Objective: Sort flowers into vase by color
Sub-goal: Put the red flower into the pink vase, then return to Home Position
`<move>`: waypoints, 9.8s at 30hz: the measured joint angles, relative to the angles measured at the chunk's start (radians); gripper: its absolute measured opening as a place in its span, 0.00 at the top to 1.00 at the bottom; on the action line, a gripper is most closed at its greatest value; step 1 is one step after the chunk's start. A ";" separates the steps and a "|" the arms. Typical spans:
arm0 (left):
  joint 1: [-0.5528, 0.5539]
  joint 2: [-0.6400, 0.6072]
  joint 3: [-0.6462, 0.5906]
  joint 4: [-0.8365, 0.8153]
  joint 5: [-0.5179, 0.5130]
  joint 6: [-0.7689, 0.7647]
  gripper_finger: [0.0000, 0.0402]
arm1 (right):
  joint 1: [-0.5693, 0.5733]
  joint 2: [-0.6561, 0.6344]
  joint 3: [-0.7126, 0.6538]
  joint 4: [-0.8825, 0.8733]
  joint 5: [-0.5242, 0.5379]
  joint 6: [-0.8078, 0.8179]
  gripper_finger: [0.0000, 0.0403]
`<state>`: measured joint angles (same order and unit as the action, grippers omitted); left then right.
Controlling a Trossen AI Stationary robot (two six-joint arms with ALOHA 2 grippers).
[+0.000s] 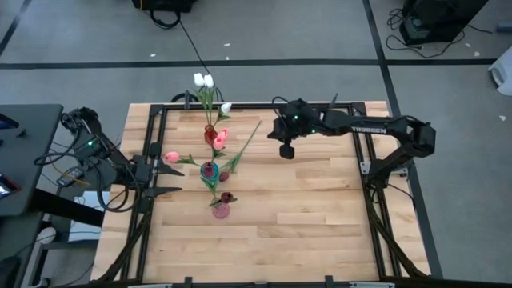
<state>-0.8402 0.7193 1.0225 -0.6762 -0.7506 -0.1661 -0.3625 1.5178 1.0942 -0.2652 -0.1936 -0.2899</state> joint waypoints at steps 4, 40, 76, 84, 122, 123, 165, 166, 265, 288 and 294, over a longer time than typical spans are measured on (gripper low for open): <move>0.000 0.000 0.000 0.000 -0.006 0.002 0.54 | 0.026 0.059 0.001 0.043 0.040 0.034 0.93; 0.000 0.000 0.000 -0.036 -0.072 -0.022 0.54 | 0.092 0.880 0.841 -0.483 0.164 -0.186 0.68; 0.000 -0.008 0.116 -0.097 -0.068 -0.022 0.54 | 0.111 0.277 0.296 -0.322 -0.073 0.058 1.00; 0.000 -0.006 0.116 -0.090 -0.087 0.024 0.54 | 0.140 0.241 0.137 -0.222 0.074 0.152 0.85; 0.000 -0.006 0.171 -0.087 -0.127 0.050 0.54 | 0.180 0.614 0.457 -0.574 0.175 0.089 0.98; 0.000 -0.006 0.171 -0.092 -0.127 0.046 0.54 | 0.179 0.597 0.453 -0.598 0.174 0.089 0.99; 0.000 -0.007 0.155 -0.198 -0.301 -0.056 0.54 | 0.655 0.333 0.133 1.096 0.150 -0.067 1.00; 0.000 -0.007 0.155 -0.198 -0.312 -0.055 0.54 | 0.661 0.356 0.168 1.094 0.157 -0.081 1.00; 0.000 -0.434 -0.372 0.471 -0.143 0.256 0.54 | 0.441 -0.571 -0.195 0.317 0.234 0.287 0.34; 0.000 -0.454 -0.577 0.460 0.779 0.066 0.54 | 0.424 -1.106 -0.530 0.274 0.324 0.375 0.36; 0.000 -0.479 -0.710 0.612 0.668 0.081 0.54 | 0.397 -1.168 -0.603 0.280 0.342 0.396 0.36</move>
<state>-0.8402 0.2400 0.3128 -0.0646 -0.0821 -0.0852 0.0347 0.3494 0.4910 0.0151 0.1488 0.1056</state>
